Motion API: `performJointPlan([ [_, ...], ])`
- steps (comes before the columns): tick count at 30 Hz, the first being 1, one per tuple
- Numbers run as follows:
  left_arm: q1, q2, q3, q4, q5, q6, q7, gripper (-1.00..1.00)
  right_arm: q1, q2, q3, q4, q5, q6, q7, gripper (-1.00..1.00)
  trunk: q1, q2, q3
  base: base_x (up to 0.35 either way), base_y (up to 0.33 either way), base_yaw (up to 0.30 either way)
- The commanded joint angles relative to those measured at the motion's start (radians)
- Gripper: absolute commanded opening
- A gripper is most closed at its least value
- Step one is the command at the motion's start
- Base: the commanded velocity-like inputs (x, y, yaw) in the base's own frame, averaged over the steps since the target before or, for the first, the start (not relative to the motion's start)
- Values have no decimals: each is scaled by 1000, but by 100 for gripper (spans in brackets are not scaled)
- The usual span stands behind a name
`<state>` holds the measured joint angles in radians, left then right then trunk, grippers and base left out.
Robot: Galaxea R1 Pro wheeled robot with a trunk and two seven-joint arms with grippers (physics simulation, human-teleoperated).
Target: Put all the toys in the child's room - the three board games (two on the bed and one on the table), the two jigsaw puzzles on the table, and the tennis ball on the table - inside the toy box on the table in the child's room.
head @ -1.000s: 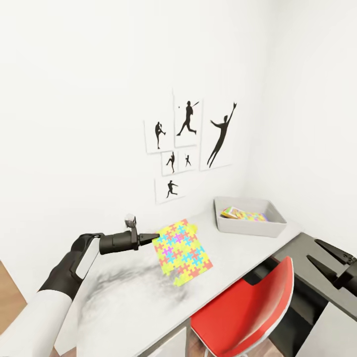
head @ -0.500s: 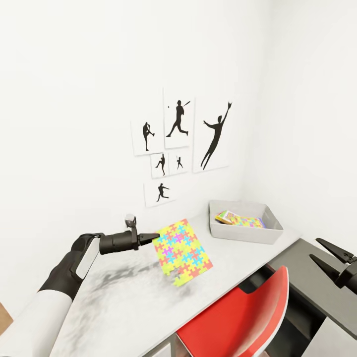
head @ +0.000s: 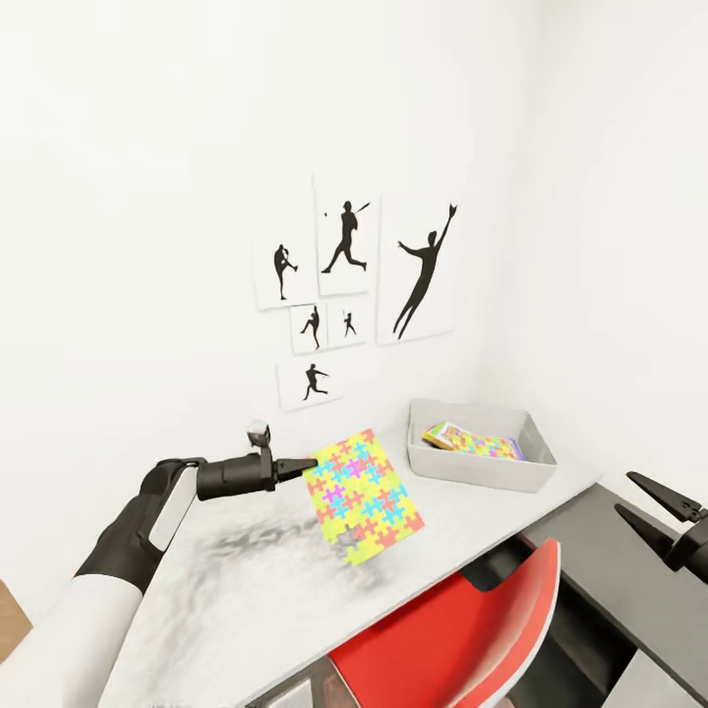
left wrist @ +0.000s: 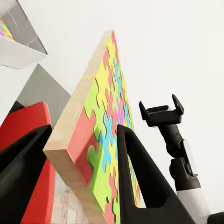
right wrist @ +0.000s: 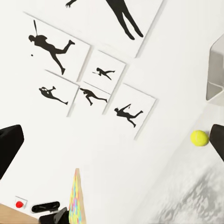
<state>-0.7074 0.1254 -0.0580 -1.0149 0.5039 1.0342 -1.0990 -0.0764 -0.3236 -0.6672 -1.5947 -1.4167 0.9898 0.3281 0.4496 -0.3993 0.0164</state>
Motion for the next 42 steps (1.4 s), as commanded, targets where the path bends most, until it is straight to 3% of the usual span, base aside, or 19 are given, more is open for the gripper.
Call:
performJointPlan([
  [1,0,0,-2,-2,-1,2,0,-100,0,0,-2,1,9,4,9,100,0,-1,0,0,-310,240],
  [9,-1,0,-5,-5,-2,3,1,-100,0,-2,-2,1,9,5,11,100,0,-1,6,0,-310,260],
  [13,-3,0,-27,-8,-3,5,1,-100,-2,-27,-36,-1,5,19,34,100,0,-1,7,0,-312,257],
  [14,-3,1,-31,-9,-3,6,1,-100,-6,-44,-46,-2,4,27,39,100,0,-1,7,0,-313,163],
  [18,-5,9,-36,-17,2,10,0,-100,-41,-156,-63,-1,0,47,45,100,0,-1,7,0,-262,60],
  [19,-6,10,-36,-18,2,10,0,-100,-52,-196,-64,-1,-2,48,44,100,0,-1,7,0,-105,18],
  [20,-6,11,-35,-18,3,10,0,-100,-65,-261,-65,0,-6,47,38,100,0,-1,7,0,-54,9],
  [23,-6,7,-33,-16,-1,9,0,-100,-76,-381,-63,1,-20,46,26,100,0,-1,7,0,-23,4],
  [26,-8,6,-33,-16,0,11,0,-100,-79,-483,-52,2,-86,43,-4,100,0,-1,7,0,-6,1],
  [29,-9,5,-37,-17,1,12,0,-100,-80,-544,-20,2,-187,40,-110,100,0,-1,8,0,-1,0],
  [31,-9,6,-40,-17,3,12,-1,-100,-80,-560,-6,1,-255,40,-190,100,0,-1,8,0,0,0],
  [33,-9,7,-41,-17,3,12,-1,-100,-80,-567,0,1,-289,47,-248,100,0,-1,8,0,0,0],
  [39,-9,10,-35,-26,4,12,-1,-100,-80,-560,4,0,-317,57,-286,100,0,-1,8,16,-13,6],
  [42,-9,10,-35,-38,6,12,-1,-100,-79,-559,34,-1,-318,56,-293,100,0,-1,8,111,-188,168],
])
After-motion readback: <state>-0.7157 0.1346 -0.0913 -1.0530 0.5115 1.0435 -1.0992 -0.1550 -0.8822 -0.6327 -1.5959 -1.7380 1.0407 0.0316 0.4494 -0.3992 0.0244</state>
